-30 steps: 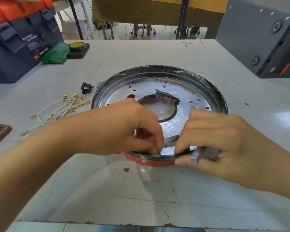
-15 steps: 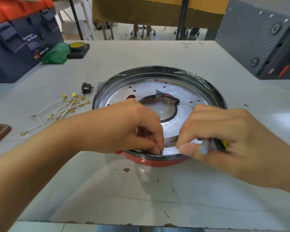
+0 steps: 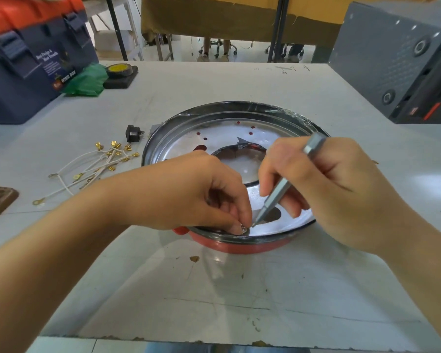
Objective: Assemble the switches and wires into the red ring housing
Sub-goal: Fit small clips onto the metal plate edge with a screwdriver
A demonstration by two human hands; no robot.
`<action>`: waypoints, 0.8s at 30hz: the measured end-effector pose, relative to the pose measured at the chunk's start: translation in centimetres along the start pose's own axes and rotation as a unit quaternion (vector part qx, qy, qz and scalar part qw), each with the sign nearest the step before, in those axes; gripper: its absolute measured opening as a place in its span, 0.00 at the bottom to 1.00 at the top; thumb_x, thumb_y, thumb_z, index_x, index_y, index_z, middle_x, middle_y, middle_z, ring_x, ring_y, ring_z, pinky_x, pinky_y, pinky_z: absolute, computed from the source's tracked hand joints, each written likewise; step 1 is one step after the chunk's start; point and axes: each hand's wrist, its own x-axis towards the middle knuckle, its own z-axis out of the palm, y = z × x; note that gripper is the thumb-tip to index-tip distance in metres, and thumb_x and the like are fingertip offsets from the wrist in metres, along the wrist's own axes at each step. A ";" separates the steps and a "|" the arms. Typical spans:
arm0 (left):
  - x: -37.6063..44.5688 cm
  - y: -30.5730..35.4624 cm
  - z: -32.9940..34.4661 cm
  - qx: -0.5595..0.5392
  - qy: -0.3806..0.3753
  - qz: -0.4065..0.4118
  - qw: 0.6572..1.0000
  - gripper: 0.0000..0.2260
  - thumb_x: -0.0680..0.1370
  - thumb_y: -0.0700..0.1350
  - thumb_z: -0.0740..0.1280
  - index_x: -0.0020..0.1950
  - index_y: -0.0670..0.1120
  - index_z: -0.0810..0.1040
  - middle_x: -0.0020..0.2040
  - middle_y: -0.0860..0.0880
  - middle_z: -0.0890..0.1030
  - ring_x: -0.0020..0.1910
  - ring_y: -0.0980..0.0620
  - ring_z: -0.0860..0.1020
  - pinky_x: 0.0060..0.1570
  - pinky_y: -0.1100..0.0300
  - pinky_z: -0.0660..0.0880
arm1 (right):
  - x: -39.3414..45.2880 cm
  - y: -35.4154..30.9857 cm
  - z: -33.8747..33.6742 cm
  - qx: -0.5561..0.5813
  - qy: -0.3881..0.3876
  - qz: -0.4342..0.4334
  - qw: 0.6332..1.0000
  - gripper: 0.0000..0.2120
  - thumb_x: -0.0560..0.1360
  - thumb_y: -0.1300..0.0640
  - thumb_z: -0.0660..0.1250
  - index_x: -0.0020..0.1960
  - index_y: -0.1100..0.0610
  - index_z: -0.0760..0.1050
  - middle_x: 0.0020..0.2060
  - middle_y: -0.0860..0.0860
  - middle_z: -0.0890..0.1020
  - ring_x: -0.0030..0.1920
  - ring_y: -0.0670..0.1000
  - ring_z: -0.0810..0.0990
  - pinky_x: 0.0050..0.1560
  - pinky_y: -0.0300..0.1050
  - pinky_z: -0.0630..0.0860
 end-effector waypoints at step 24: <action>0.1 0.5 -0.1 0.008 -0.002 -0.022 1.000 0.06 0.72 0.48 0.73 0.38 0.59 0.79 0.35 0.51 0.79 0.34 0.45 0.79 0.37 0.43 0.78 | 2.4 -1.7 -1.9 -0.084 -0.220 0.095 0.967 0.10 0.73 0.45 0.66 0.40 0.51 0.76 0.32 0.47 0.83 0.33 0.43 0.81 0.34 0.32 0.74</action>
